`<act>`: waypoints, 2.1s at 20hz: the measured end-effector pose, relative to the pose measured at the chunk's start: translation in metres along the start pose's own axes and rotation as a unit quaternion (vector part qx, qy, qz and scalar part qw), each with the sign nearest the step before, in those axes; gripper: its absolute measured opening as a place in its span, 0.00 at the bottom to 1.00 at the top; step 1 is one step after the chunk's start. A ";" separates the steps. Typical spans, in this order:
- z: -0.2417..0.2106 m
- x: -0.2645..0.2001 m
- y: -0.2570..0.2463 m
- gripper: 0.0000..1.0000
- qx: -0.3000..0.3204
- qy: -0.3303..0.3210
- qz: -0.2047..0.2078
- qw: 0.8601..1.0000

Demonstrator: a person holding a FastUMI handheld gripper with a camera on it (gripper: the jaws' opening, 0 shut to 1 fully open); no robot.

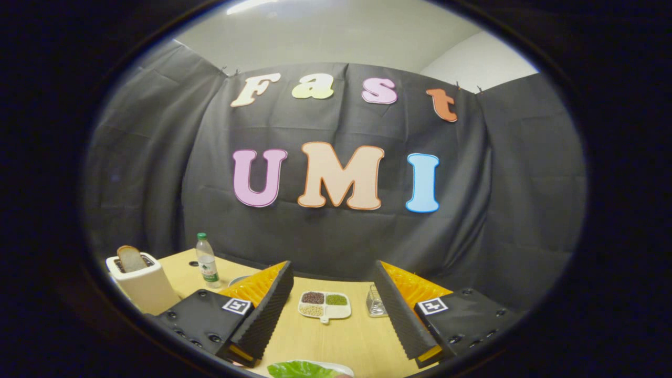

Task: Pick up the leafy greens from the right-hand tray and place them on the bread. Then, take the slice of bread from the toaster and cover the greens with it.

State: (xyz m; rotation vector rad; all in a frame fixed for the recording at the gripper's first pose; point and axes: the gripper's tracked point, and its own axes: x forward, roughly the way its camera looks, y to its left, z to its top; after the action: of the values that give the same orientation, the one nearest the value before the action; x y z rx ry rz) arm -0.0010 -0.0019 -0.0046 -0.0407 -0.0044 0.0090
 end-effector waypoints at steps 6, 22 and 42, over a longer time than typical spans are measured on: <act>-0.017 0.005 0.004 0.98 -0.006 0.026 0.031 0.999; -0.149 -0.023 0.017 0.99 -0.147 0.220 0.212 0.941; -0.302 -0.077 0.029 0.99 -0.231 0.392 0.321 0.831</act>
State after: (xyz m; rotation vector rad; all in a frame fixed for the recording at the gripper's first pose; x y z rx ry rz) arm -0.0767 0.0144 -0.3076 -0.5320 0.8401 0.6723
